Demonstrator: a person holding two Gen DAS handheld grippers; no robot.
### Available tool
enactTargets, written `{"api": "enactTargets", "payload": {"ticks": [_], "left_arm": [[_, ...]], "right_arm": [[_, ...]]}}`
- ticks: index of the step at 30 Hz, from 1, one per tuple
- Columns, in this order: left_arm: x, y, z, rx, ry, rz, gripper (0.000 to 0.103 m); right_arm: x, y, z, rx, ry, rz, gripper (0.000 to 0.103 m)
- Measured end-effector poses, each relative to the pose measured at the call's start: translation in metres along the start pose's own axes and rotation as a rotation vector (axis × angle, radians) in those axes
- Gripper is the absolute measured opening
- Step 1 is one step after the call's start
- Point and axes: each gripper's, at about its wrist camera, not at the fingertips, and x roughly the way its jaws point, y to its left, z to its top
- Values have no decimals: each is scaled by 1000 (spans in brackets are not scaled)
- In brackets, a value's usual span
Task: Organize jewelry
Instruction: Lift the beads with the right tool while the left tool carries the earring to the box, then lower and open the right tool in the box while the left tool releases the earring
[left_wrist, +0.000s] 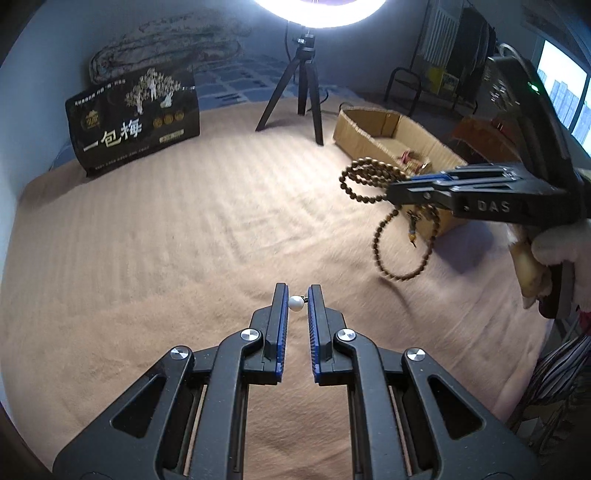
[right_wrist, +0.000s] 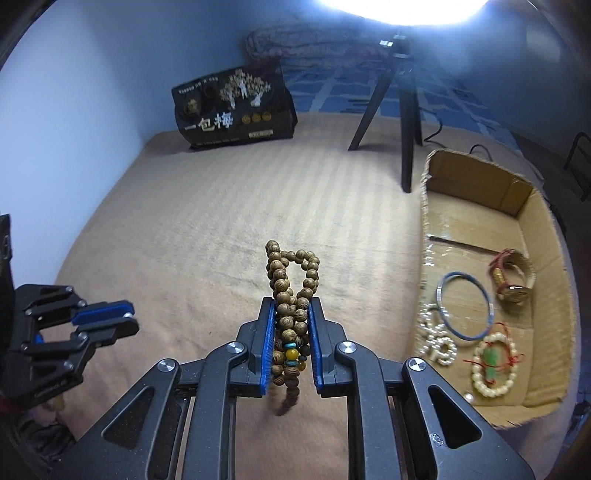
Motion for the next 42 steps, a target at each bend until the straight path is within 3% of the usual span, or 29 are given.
{"api": "enactTargets", "payload": {"ticks": [9, 20, 30, 42], "left_arm": [[-10, -24, 37, -5, -74, -39, 9], [4, -69, 88, 19, -136, -93, 9], [44, -102, 132, 2, -149, -140, 9], [94, -119, 165, -7, -126, -124, 9]], "right_arm": [[-55, -19, 7, 6, -85, 10, 15], [-93, -77, 16, 64, -174, -82, 15], [-90, -117, 28, 110, -197, -138, 15], [-70, -151, 33, 165, -175, -164, 15]]}}
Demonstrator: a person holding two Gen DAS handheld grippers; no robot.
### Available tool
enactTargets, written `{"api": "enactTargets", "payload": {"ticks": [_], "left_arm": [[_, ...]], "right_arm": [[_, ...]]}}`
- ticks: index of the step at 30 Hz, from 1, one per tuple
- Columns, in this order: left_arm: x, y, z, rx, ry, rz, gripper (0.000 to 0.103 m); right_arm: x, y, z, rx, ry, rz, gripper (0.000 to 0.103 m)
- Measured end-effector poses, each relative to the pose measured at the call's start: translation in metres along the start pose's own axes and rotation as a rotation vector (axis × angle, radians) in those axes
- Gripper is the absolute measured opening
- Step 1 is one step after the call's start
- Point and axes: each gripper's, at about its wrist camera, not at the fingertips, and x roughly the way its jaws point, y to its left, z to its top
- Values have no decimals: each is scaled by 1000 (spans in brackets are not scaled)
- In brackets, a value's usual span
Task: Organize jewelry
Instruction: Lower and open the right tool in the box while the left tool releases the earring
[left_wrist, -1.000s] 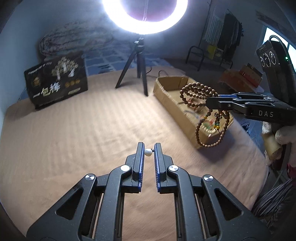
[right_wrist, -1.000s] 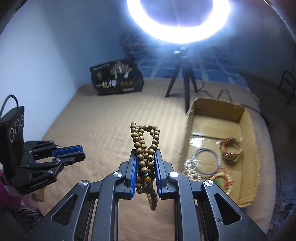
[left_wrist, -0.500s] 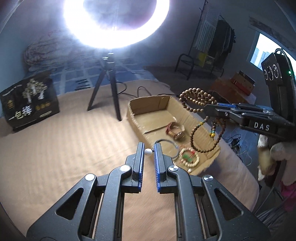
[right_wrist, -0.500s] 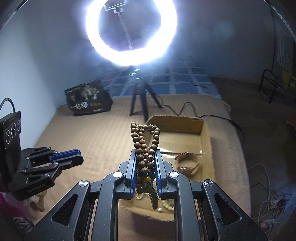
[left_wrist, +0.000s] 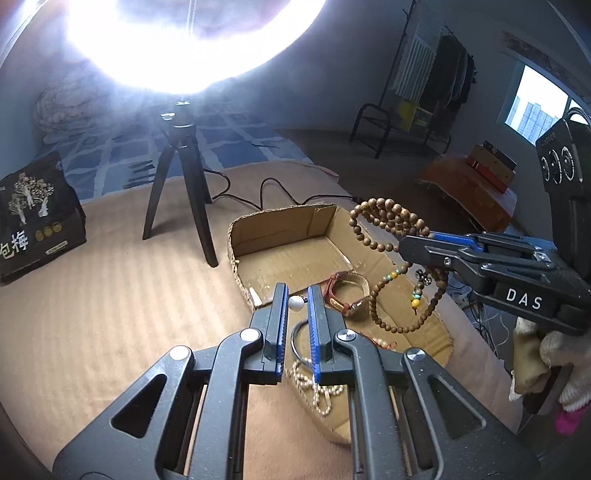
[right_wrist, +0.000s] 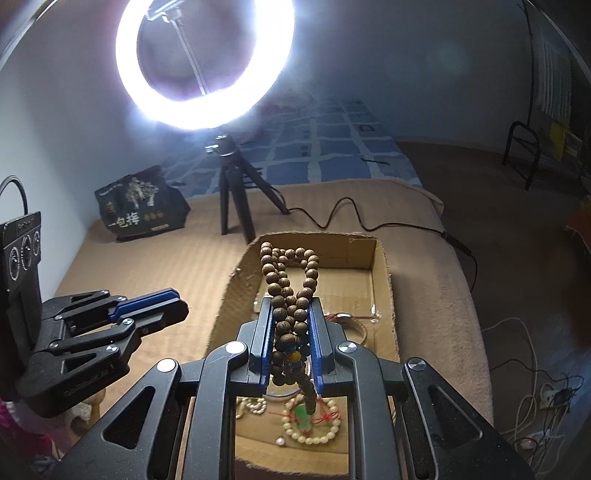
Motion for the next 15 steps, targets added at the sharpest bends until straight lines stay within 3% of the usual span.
{"api": "enactTargets", "payload": {"ticks": [15], "left_arm": [[38, 0, 4, -4, 35, 6, 9]], "right_arm": [[33, -16, -1, 34, 32, -11, 15]]}}
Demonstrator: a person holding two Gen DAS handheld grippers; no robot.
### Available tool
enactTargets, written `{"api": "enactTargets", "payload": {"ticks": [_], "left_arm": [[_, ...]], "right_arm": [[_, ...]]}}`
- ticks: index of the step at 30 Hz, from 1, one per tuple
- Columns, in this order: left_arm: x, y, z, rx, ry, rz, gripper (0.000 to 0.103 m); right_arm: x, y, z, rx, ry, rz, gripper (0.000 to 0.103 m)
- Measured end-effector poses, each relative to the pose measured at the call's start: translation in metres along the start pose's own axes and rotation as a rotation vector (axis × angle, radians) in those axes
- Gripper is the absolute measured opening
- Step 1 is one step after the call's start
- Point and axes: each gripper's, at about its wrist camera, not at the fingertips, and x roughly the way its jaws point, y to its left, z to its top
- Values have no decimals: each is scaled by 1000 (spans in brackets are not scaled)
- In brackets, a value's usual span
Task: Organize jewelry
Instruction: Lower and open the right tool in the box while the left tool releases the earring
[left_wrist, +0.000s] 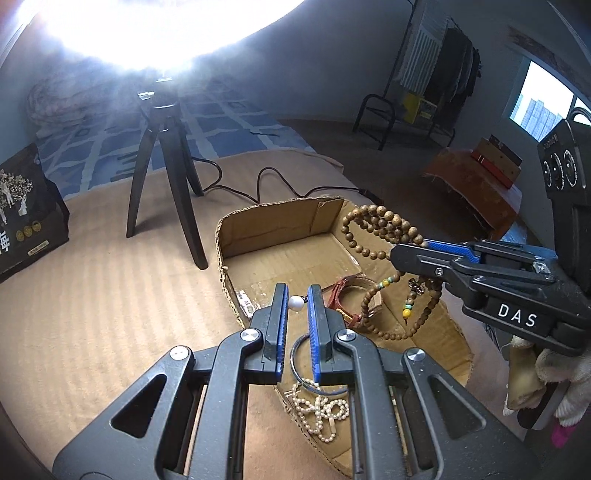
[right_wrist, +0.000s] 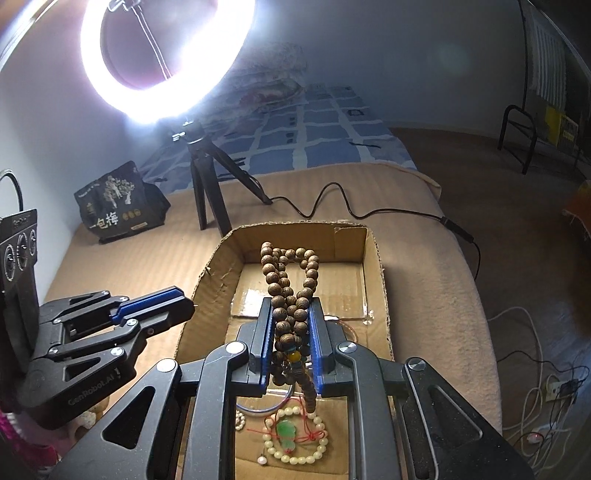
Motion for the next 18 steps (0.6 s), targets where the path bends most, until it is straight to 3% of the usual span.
{"api": "enactTargets", "payload": {"ticks": [18], "left_arm": [[4, 3, 3, -16, 13, 24, 9]], "right_arm": [[10, -4, -1, 25, 17, -19, 16]]}}
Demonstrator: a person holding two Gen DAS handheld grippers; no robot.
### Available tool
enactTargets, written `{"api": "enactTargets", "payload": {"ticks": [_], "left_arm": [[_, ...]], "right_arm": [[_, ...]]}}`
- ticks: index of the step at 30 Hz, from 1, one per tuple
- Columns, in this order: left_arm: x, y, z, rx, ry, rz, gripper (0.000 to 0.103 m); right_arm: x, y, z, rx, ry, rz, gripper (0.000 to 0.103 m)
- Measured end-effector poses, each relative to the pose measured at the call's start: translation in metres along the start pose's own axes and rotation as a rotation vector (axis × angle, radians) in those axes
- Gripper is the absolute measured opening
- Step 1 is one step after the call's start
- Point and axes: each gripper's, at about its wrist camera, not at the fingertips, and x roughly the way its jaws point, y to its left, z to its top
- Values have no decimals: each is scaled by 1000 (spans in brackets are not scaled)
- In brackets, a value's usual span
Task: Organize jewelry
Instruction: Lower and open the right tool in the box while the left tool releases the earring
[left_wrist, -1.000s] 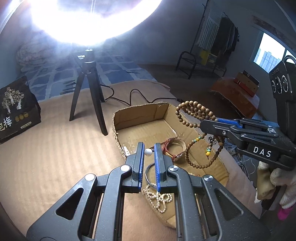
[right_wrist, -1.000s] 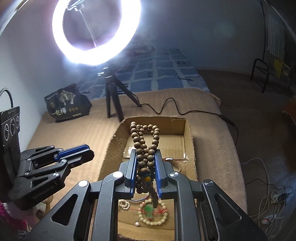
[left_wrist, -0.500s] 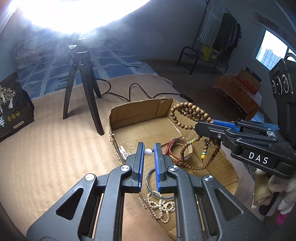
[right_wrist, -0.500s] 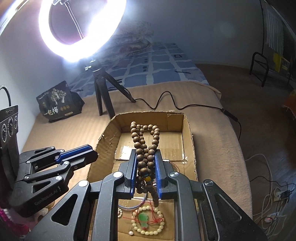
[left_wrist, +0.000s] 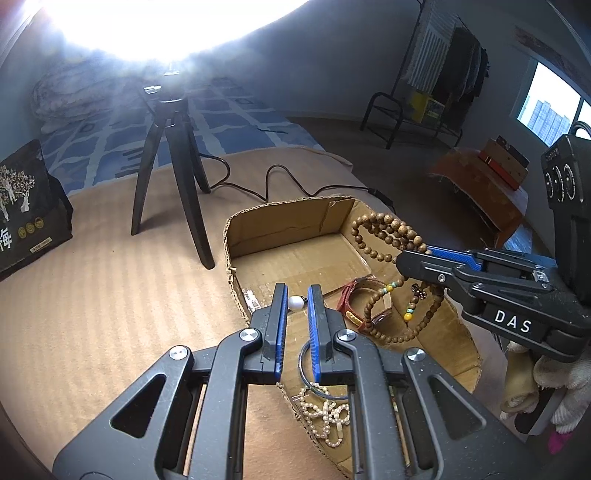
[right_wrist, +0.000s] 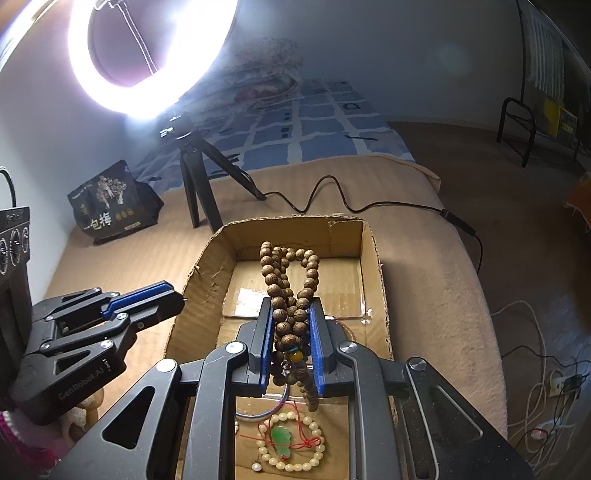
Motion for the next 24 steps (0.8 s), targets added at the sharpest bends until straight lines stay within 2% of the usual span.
{"api": "enactTargets", "payload": {"ticks": [2, 3, 4, 5, 6, 7, 16, 24], "left_arm": [[0, -1, 0, 3, 6, 8, 9], [1, -1, 0, 3, 9, 8, 15], [1, -1, 0, 3, 11, 10, 29], [0, -2, 0, 2, 8, 15, 38], [-2, -2, -1, 1, -6, 23, 51], [-4, -2, -1, -2, -18, 25, 57], [-13, -2, -2, -7, -18, 34, 57], [-37, -5, -4, -6, -35, 43, 57]], "right_arm": [[-1, -2, 1, 13, 1, -17, 20], [-1, -3, 1, 18, 1, -24, 29], [-2, -4, 1, 24, 1, -30, 39], [-3, -4, 1, 29, -2, -35, 44], [-4, -5, 2, 31, -7, -39, 46], [-4, -6, 2, 32, -9, -43, 46], [-14, -6, 2, 38, -11, -75, 47], [-35, 6, 0, 15, -33, -86, 48]]}}
